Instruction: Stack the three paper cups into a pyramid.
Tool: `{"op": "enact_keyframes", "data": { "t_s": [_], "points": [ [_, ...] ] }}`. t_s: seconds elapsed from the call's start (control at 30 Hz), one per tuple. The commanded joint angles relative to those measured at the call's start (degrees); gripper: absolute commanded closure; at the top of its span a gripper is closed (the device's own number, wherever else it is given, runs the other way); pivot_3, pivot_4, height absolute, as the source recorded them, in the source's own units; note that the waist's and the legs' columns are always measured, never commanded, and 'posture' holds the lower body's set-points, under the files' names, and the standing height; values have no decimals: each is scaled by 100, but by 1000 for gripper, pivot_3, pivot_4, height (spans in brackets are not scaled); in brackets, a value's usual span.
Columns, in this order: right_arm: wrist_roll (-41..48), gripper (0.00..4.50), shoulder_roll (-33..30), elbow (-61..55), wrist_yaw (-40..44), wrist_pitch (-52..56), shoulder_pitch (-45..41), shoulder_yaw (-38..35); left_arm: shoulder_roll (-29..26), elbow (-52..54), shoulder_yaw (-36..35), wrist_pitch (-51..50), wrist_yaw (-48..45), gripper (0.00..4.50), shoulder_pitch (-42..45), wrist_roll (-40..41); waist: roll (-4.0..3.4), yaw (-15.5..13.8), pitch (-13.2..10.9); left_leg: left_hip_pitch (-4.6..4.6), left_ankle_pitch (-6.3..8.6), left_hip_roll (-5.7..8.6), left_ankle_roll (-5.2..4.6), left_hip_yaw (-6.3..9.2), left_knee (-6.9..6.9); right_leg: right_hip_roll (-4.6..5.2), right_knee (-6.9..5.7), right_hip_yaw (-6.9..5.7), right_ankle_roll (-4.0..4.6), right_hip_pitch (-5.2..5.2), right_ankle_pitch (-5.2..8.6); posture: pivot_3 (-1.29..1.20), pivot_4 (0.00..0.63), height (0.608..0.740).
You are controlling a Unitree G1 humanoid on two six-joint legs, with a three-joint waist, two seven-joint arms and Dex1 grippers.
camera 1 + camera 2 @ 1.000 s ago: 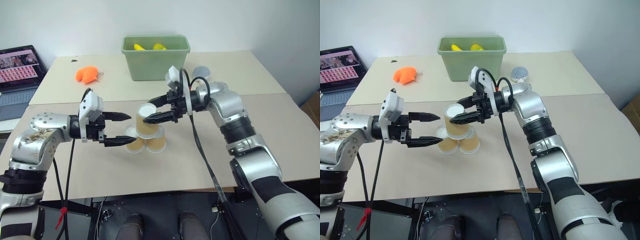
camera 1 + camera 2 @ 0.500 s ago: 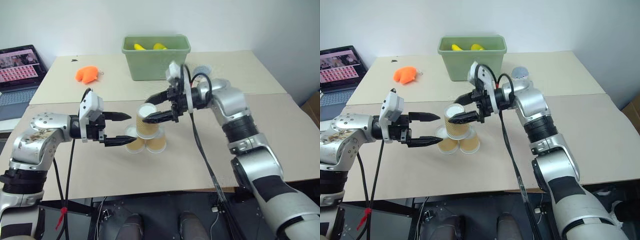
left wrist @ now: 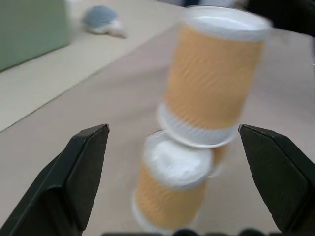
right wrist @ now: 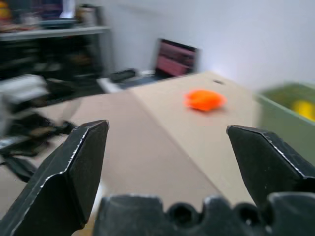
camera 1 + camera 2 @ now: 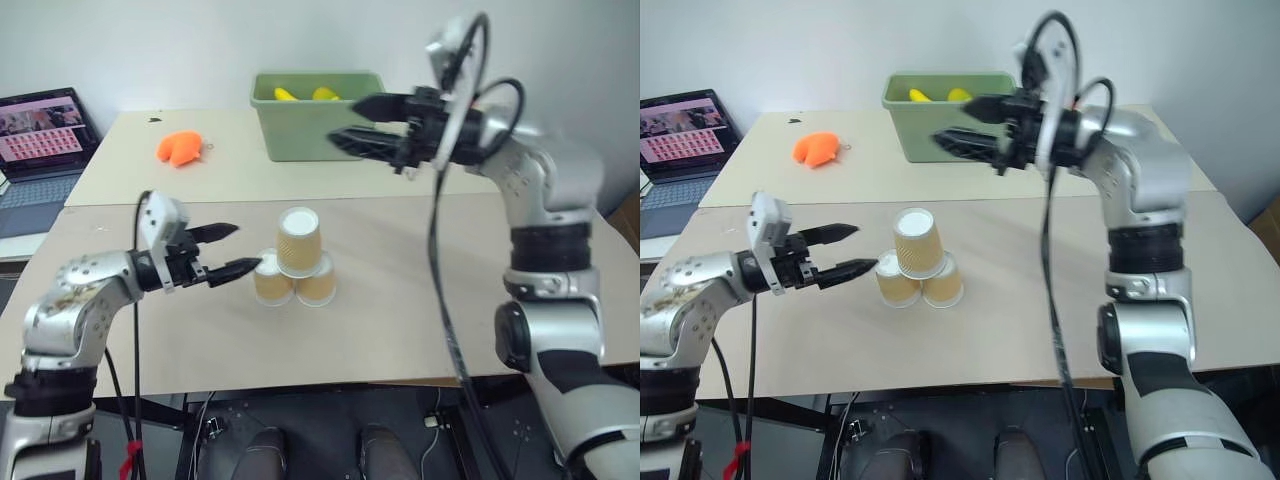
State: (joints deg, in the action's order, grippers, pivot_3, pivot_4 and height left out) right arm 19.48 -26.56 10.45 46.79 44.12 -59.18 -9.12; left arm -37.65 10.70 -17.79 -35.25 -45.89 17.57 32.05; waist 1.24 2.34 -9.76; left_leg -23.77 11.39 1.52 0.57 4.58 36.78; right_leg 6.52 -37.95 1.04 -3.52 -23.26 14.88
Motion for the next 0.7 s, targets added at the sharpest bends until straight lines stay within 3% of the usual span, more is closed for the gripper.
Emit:
{"op": "enact_keyframes", "data": {
  "t_s": [0.03,0.17,0.27,0.43,0.7],
  "points": [
    [-573,38,-234,-522,-1442,-16,915,-500,516,685,-784,-142,1379,0,-465,31,0,-21,0,-3,0,3,0,-3,0,2,-1,3,1,-3,-1,0,150,735],
    [-1359,38,-383,-231,-2703,-401,1936,-580,1141,674,-996,175,2548,0,-824,-502,-1,-85,0,-6,0,14,1,-9,1,12,-2,15,3,-7,-2,0,150,735],
    [-1577,38,-219,189,-3106,-955,2389,-482,1483,161,-967,664,3144,0,-787,-928,0,-110,1,4,0,17,0,-16,1,12,23,19,3,-2,-1,0,150,735],
    [-1737,38,190,993,-3432,-1887,2670,-289,1759,-823,-900,1572,3746,0,-405,-1445,2,-56,4,38,0,9,0,-34,-7,0,31,37,6,18,-3,0,150,735],
    [-1661,38,599,1190,-3664,-2168,2682,-213,1944,-1681,-899,2527,4272,0,-80,-1697,10,-2,10,35,0,9,0,-35,-6,1,33,41,6,17,-3,0,150,735]
  ]
}}
